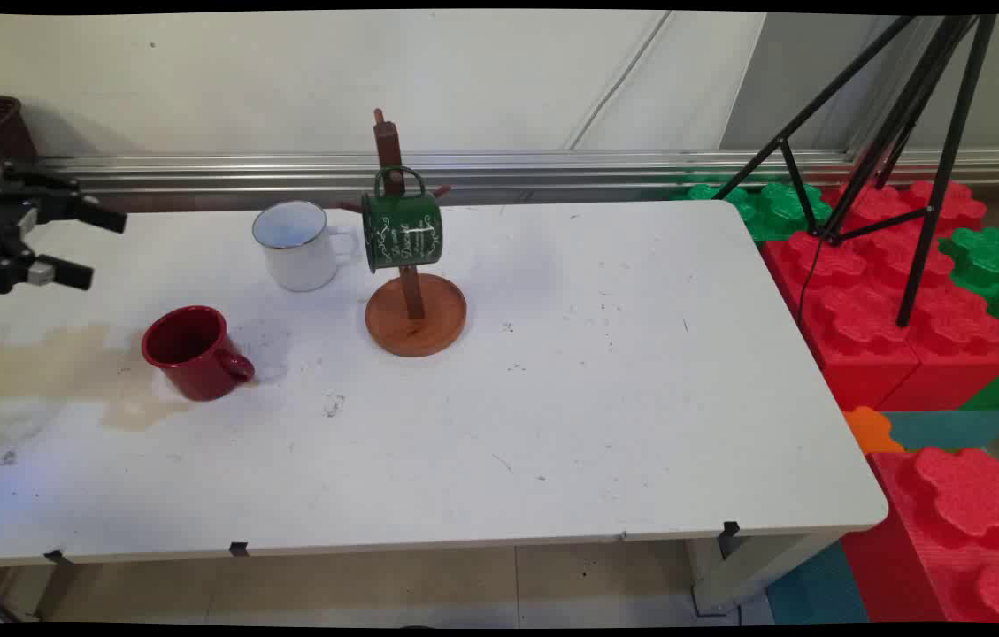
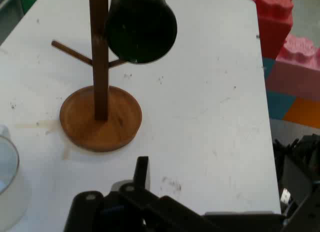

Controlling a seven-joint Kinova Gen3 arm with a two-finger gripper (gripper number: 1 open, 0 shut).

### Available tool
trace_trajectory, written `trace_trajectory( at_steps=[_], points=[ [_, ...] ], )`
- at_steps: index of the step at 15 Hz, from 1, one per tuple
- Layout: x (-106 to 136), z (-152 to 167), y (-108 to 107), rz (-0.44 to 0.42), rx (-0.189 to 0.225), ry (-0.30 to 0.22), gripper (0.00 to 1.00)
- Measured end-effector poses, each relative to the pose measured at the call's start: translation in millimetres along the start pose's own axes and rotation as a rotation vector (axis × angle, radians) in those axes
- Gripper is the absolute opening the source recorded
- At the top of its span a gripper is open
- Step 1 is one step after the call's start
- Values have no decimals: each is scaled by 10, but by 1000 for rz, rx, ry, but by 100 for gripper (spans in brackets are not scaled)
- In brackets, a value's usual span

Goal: Pick up the green mug from the rack

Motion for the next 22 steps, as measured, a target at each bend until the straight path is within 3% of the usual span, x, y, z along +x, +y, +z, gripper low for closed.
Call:
trace_trajectory(
  at_steps=[12, 22],
  points=[
    [254, 616, -112, -29, -34, 93, 100],
    [333, 1171, -181, -60, -51, 144, 100]
  ],
)
